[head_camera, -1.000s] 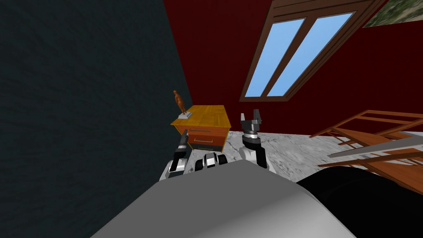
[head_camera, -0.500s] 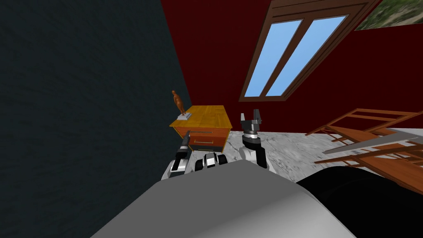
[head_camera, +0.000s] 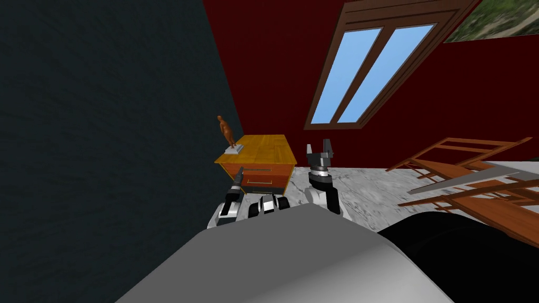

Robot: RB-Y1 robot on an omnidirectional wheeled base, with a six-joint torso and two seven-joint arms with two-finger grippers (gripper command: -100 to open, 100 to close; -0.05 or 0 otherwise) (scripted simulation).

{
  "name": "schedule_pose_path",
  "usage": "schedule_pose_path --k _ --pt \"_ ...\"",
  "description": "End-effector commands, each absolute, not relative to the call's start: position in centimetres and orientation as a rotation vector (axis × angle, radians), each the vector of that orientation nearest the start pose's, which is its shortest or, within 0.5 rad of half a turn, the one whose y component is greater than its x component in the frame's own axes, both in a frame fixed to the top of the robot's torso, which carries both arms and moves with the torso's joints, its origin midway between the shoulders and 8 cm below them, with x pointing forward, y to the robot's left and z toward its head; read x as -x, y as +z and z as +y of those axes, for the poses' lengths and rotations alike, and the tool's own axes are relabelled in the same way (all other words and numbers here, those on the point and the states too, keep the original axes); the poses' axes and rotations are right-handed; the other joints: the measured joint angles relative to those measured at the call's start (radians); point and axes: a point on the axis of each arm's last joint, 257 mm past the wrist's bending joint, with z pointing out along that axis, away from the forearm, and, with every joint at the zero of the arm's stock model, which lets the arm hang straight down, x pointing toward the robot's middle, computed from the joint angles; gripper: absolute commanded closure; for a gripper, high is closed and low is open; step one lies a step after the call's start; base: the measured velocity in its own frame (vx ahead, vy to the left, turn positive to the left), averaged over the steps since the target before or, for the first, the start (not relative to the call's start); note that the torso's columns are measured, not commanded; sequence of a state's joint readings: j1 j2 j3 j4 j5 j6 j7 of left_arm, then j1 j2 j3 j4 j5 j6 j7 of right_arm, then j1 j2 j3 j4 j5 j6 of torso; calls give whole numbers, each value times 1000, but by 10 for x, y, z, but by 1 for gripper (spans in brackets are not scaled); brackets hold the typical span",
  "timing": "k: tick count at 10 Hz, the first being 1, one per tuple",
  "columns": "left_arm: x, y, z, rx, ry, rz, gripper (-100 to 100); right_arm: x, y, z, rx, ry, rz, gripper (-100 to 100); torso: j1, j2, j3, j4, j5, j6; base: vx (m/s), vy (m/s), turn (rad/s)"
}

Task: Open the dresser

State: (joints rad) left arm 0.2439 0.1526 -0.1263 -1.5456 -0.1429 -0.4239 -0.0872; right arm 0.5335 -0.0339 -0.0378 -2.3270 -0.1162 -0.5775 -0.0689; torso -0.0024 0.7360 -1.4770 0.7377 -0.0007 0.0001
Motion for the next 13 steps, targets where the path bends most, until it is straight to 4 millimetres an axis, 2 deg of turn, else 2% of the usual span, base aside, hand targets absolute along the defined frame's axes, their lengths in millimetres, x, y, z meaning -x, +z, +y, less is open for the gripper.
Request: schedule_pose_path --k 1,5,13 --pt "-455 -256 214 778 -1111 1324 100 -314 50 -301 -643 1412 483 0 1 2 1 0 0 0 7 -3 2" --pt "-447 -250 212 770 -1122 1325 100 -314 50 -301 -643 1413 483 0 4 4 3 0 2 0 -170 33 25" --pt "-433 -254 209 769 -1134 1343 100 -314 50 -301 -643 1412 483 0 2 -1 -1 -1 0 -1 -151 34 21"
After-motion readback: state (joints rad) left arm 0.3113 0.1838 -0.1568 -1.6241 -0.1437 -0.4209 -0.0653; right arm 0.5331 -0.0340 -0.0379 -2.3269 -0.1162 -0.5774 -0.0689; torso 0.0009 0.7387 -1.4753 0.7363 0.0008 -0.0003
